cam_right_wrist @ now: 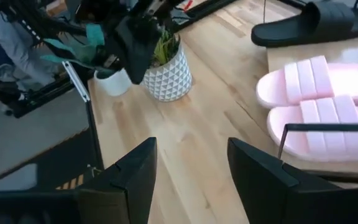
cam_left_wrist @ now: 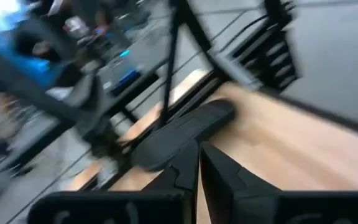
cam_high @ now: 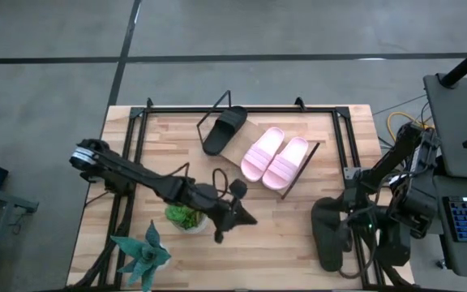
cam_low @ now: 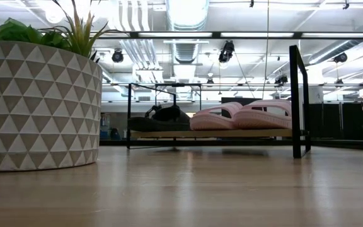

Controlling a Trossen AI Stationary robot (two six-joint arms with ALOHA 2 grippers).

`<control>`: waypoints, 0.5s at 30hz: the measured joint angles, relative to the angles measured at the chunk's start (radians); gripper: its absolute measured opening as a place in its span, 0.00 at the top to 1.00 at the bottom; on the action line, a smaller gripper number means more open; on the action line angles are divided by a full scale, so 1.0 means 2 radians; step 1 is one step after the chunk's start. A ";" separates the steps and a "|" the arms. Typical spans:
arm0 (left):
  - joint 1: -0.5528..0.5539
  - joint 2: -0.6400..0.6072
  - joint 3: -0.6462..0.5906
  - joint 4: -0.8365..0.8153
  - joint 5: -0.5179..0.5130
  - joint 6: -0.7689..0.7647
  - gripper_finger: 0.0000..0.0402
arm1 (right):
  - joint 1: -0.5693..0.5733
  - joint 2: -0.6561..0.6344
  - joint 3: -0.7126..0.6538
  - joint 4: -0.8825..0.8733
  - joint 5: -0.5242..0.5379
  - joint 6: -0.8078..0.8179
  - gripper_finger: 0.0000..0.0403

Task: Pick and place slides into the shelf
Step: Put the black slide on the shelf

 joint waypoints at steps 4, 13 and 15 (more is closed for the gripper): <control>-0.002 0.002 0.000 0.004 -0.095 -0.001 1.00 | 0.002 0.006 0.000 -0.017 -0.033 0.060 0.54; -0.006 -0.035 -0.004 -0.014 -0.159 -0.002 1.00 | -0.001 0.075 0.009 -0.076 -0.157 0.253 0.54; -0.005 -0.045 -0.004 -0.023 -0.192 -0.002 1.00 | -0.006 0.102 0.021 -0.090 -0.169 0.276 0.54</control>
